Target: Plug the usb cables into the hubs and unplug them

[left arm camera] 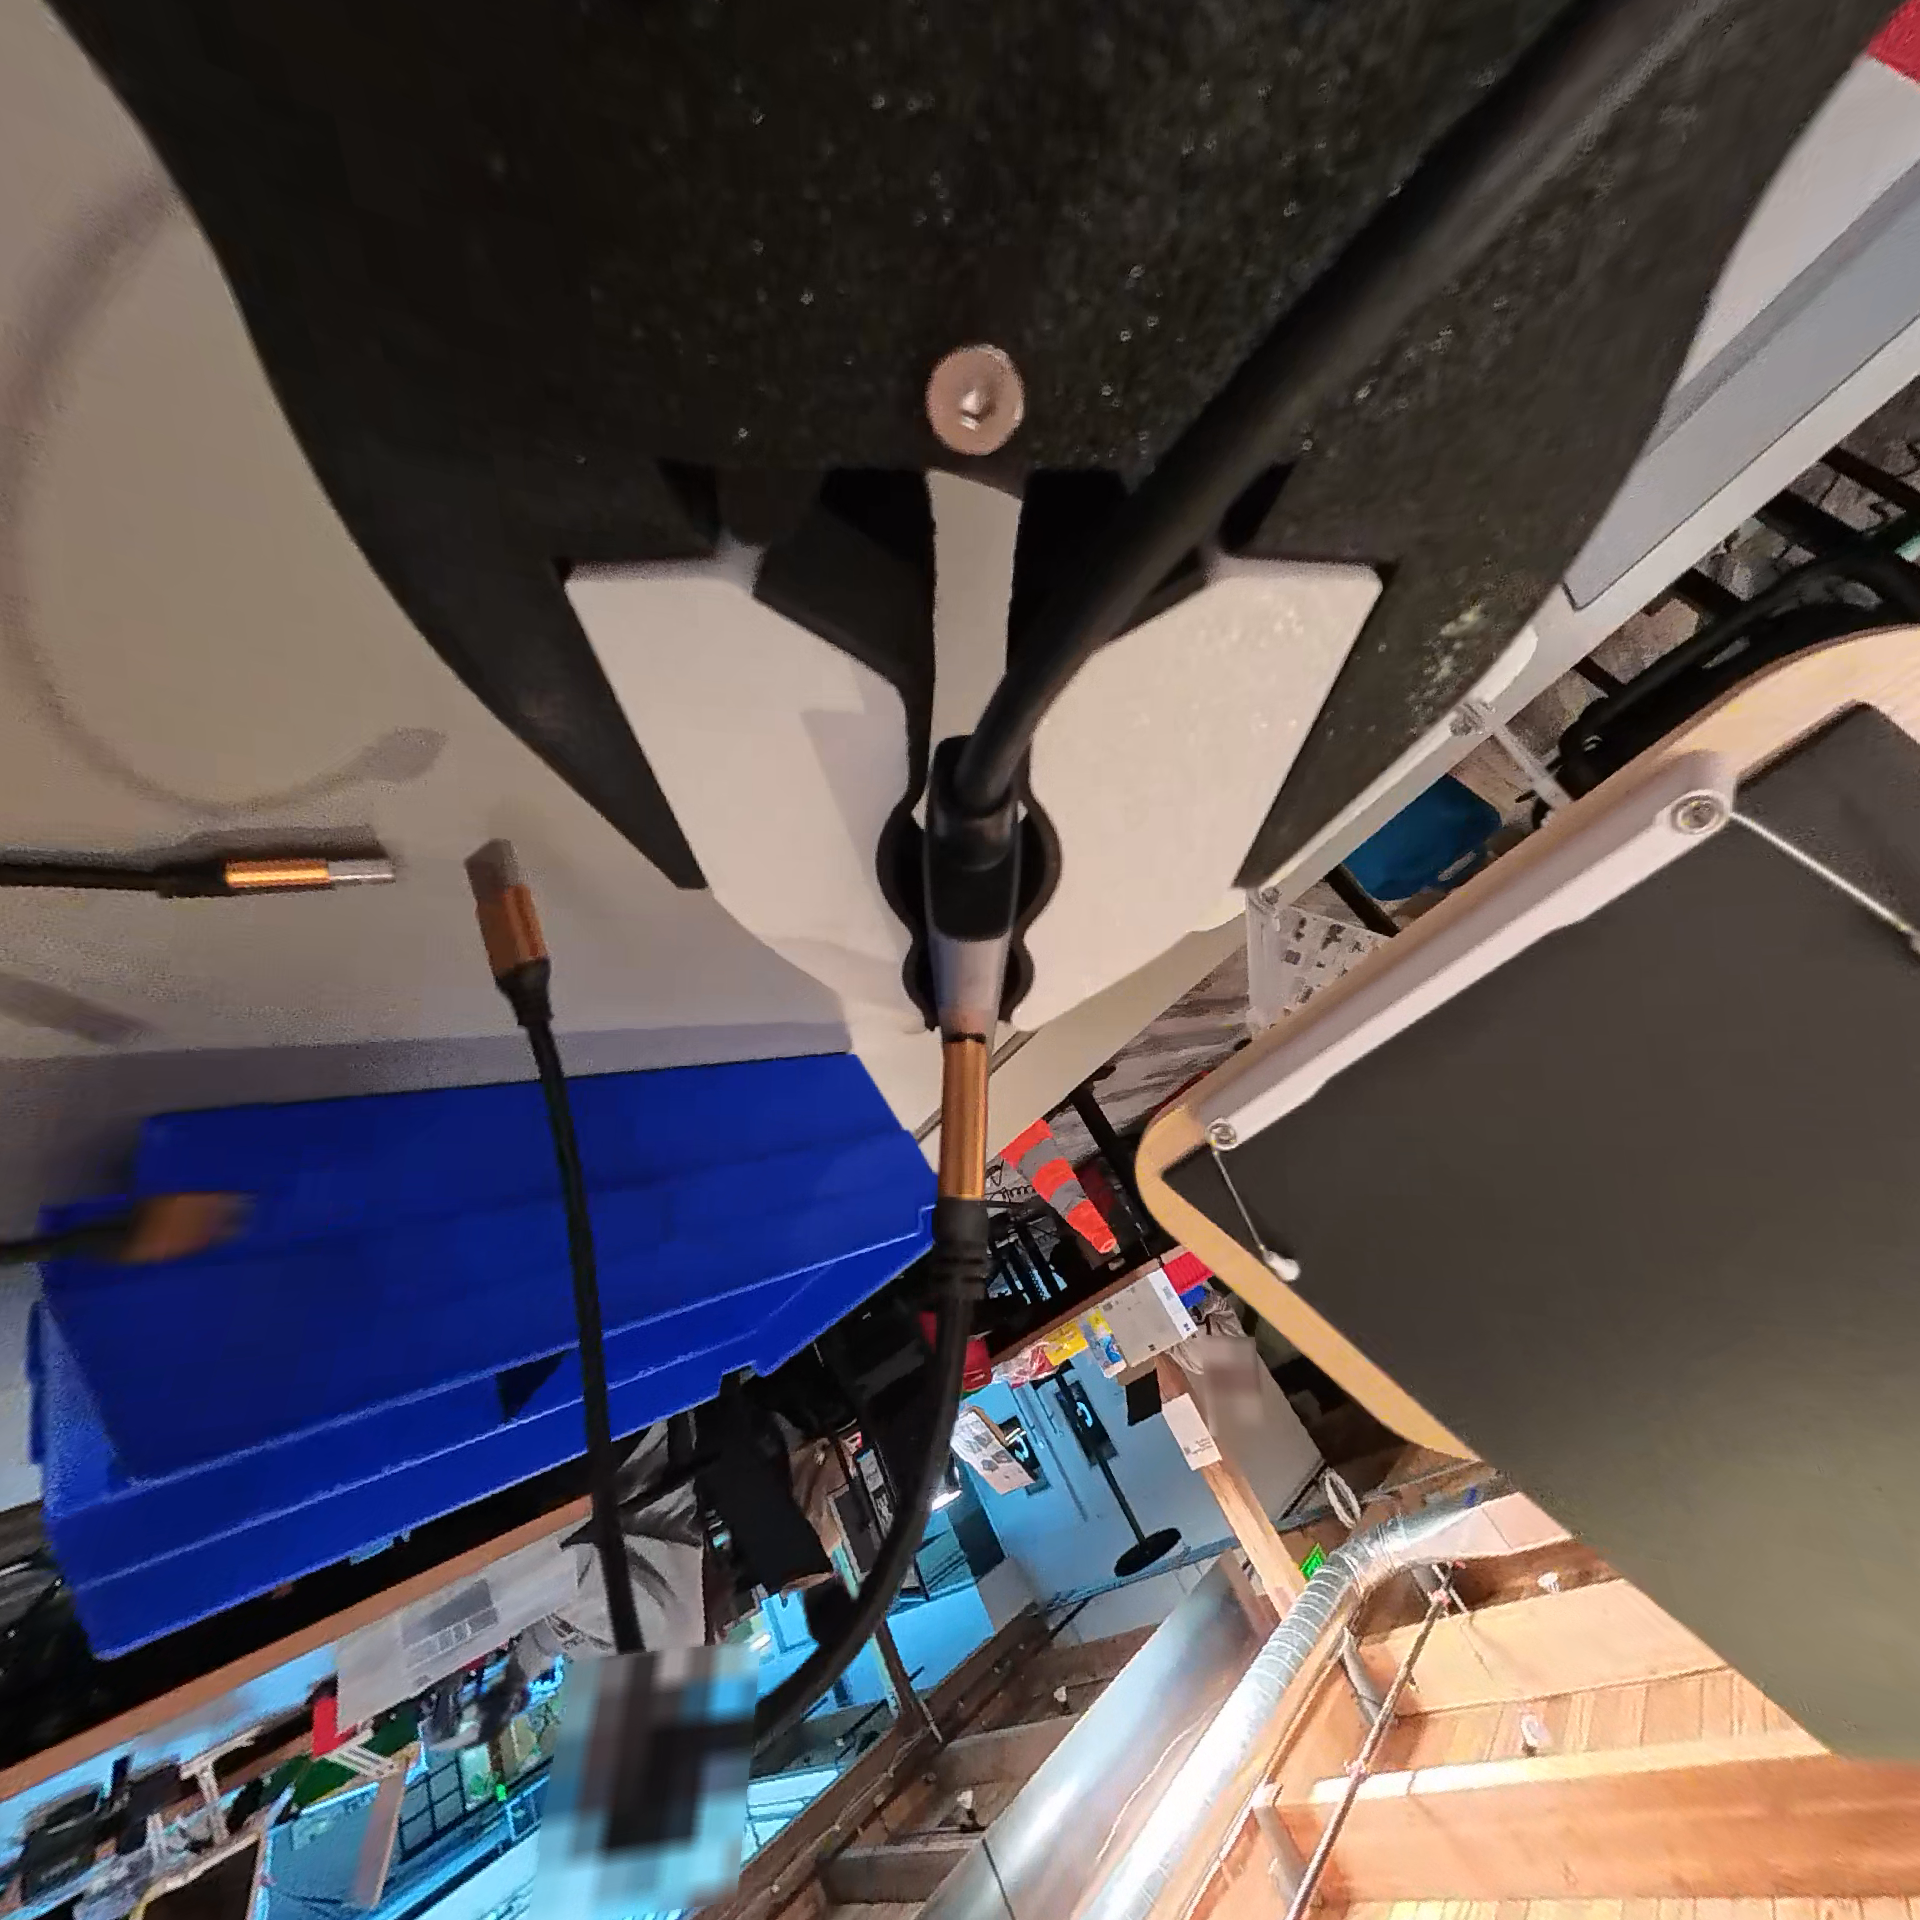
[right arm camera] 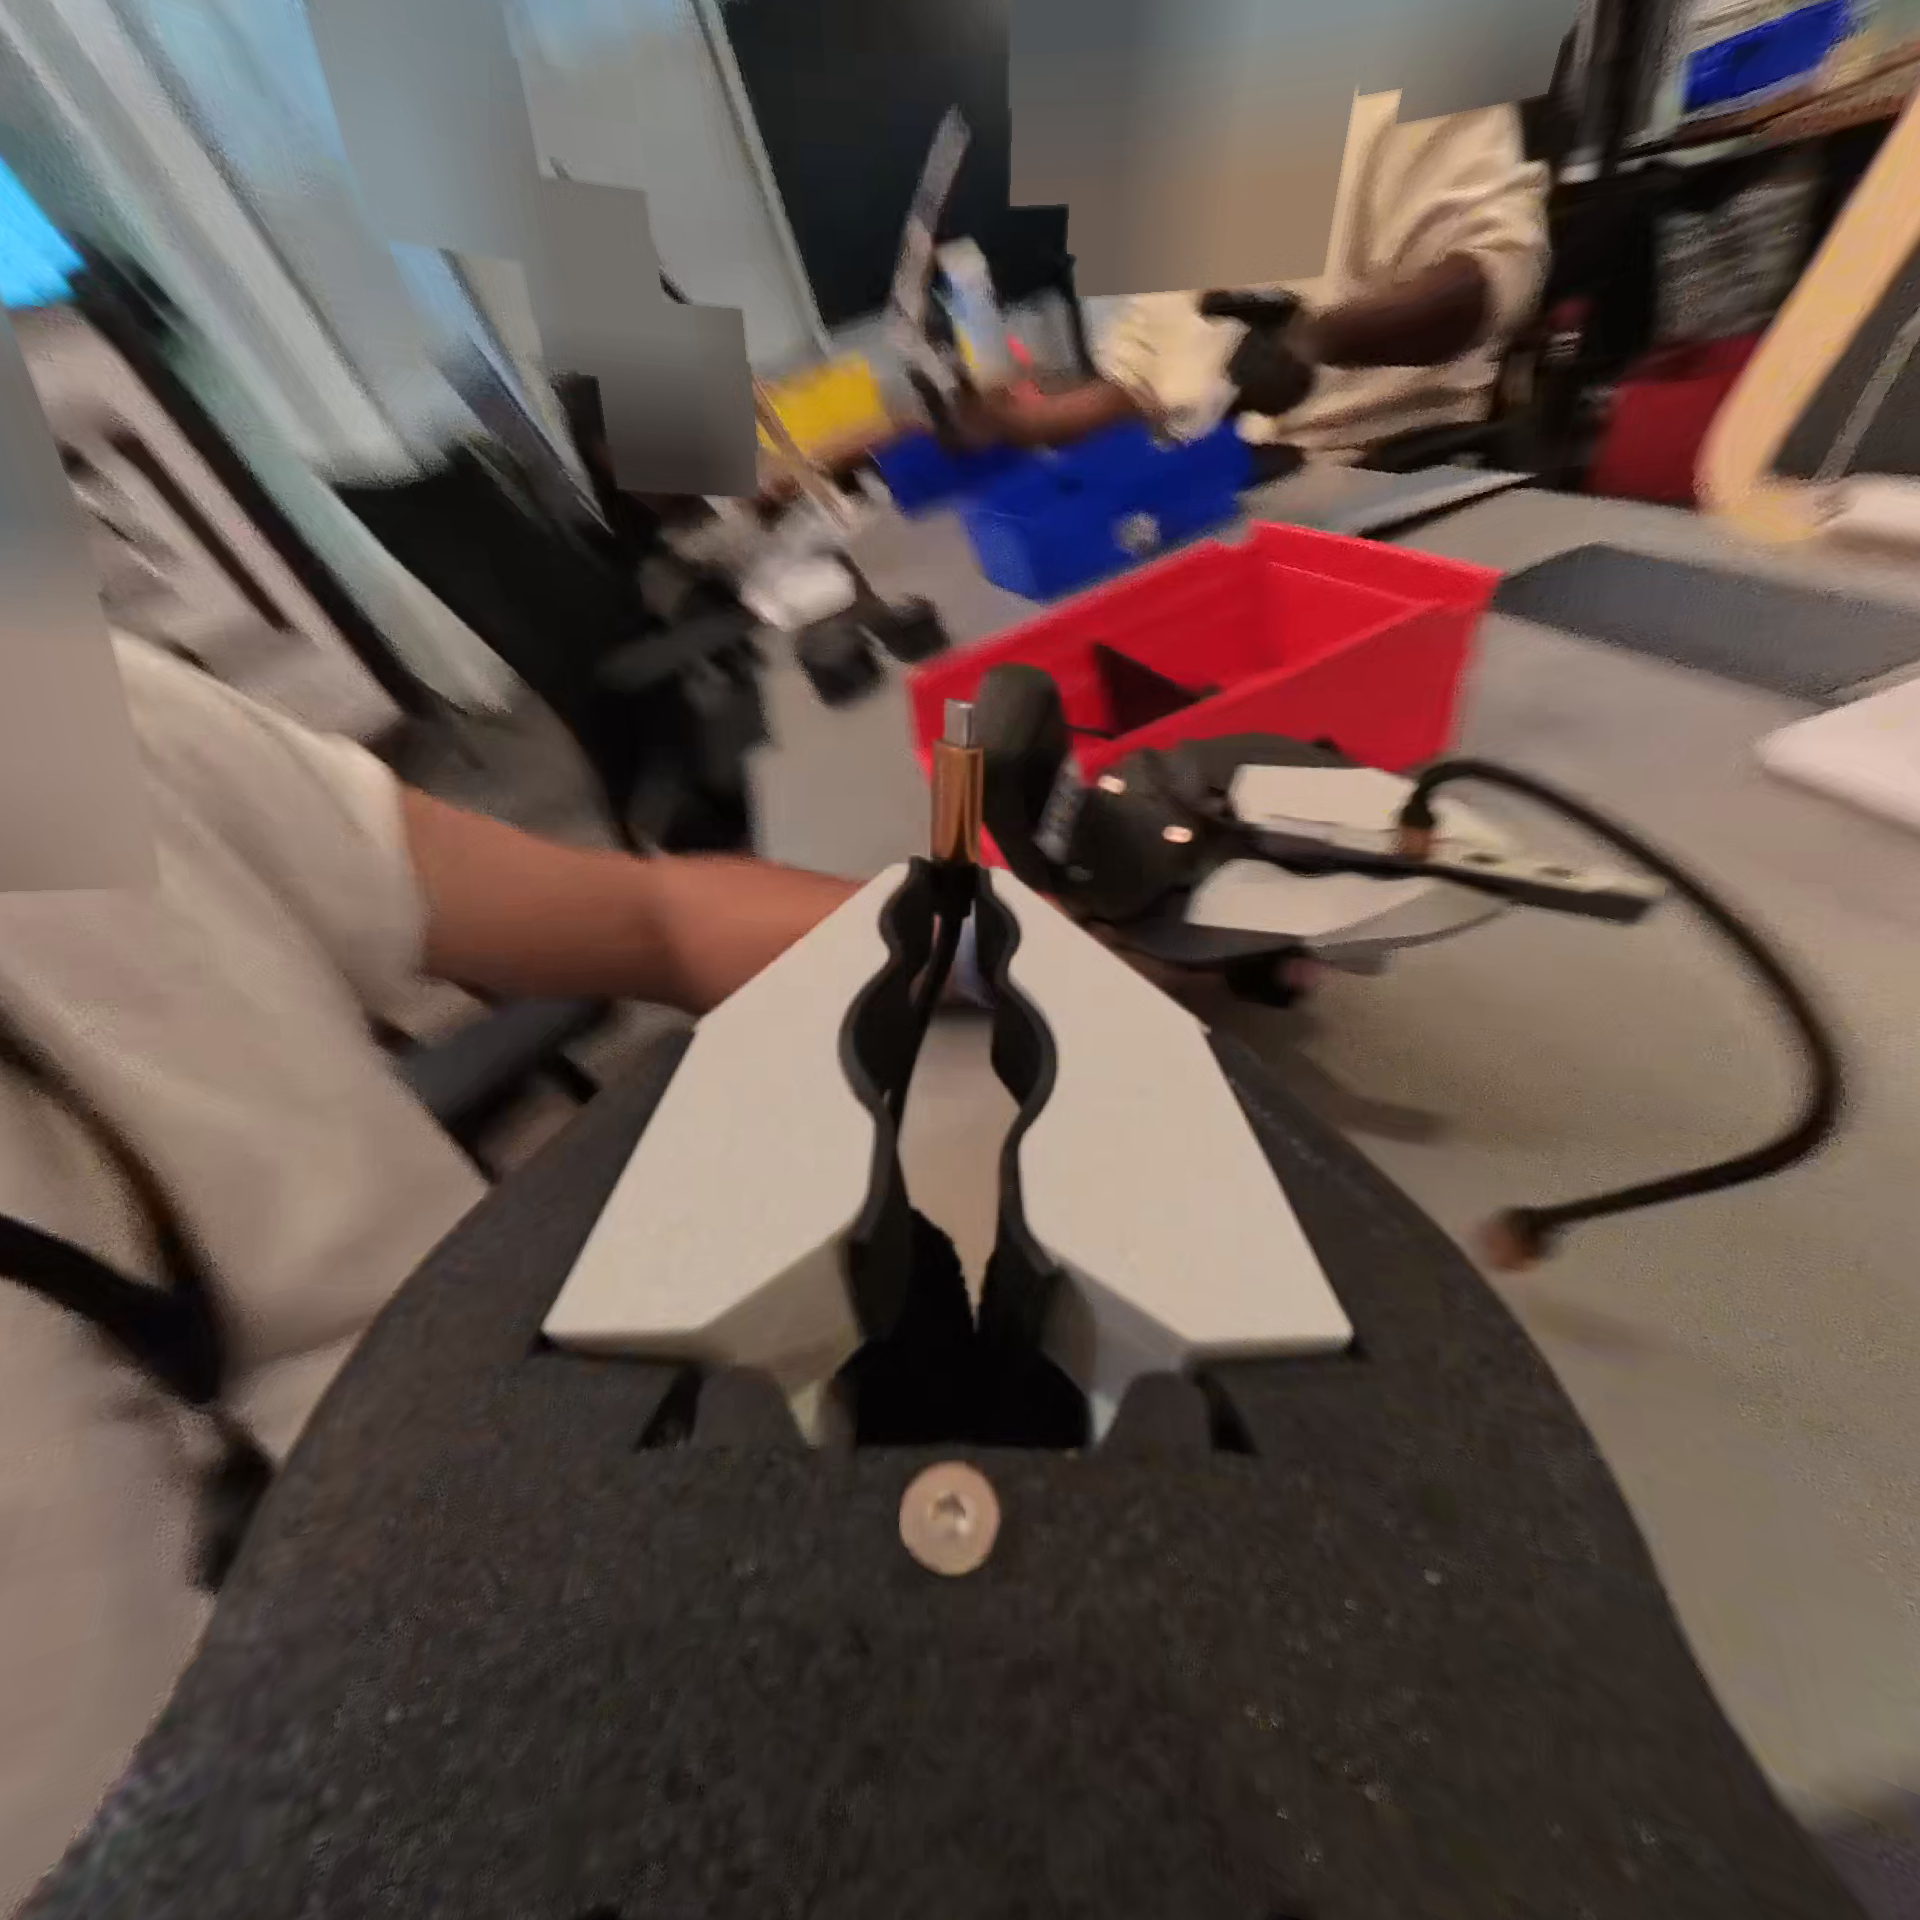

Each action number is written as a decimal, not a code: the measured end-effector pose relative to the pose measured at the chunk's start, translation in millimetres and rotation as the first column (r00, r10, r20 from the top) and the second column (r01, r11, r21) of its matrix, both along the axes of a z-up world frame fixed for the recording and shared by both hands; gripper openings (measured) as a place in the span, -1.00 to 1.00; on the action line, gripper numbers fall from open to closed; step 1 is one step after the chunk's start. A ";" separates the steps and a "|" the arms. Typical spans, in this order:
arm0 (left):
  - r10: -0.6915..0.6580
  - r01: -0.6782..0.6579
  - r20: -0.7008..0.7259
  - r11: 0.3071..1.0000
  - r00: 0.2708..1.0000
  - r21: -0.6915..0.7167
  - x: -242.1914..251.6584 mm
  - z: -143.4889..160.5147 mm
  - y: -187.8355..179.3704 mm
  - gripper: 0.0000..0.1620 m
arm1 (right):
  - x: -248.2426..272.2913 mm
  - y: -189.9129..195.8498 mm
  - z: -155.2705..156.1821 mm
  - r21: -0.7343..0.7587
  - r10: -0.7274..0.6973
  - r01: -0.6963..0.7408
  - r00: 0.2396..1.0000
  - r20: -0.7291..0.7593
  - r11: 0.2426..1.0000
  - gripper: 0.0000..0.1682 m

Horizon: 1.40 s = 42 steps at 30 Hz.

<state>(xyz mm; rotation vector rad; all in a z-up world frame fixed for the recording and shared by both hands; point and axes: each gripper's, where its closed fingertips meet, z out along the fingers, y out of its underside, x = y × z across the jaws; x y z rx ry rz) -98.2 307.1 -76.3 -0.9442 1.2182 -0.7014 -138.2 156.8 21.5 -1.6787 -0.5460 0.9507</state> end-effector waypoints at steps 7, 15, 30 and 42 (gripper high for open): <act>0.006 -0.006 -0.011 1.000 1.000 0.000 2.0 -2.6 -0.5 -0.88 | 10.1 36.7 -138.1 -0.341 -0.088 0.166 0.969 0.231 0.925 -0.93; 0.019 -0.019 -0.021 1.000 1.000 0.001 2.2 -4.9 2.1 -0.89 | 3.7 69.8 -210.0 -0.080 -0.124 0.262 0.677 0.726 0.962 -0.86; 0.027 -0.026 -0.035 0.999 0.999 0.020 3.5 -7.8 2.7 -0.89 | 62.4 78.3 -181.8 0.205 -0.583 0.664 0.418 0.697 0.719 -0.75; 0.018 -0.018 -0.038 1.000 0.999 0.023 4.6 -8.8 0.4 -0.89 | 81.3 92.0 -215.7 -0.045 -0.517 0.787 0.447 0.730 0.616 -0.87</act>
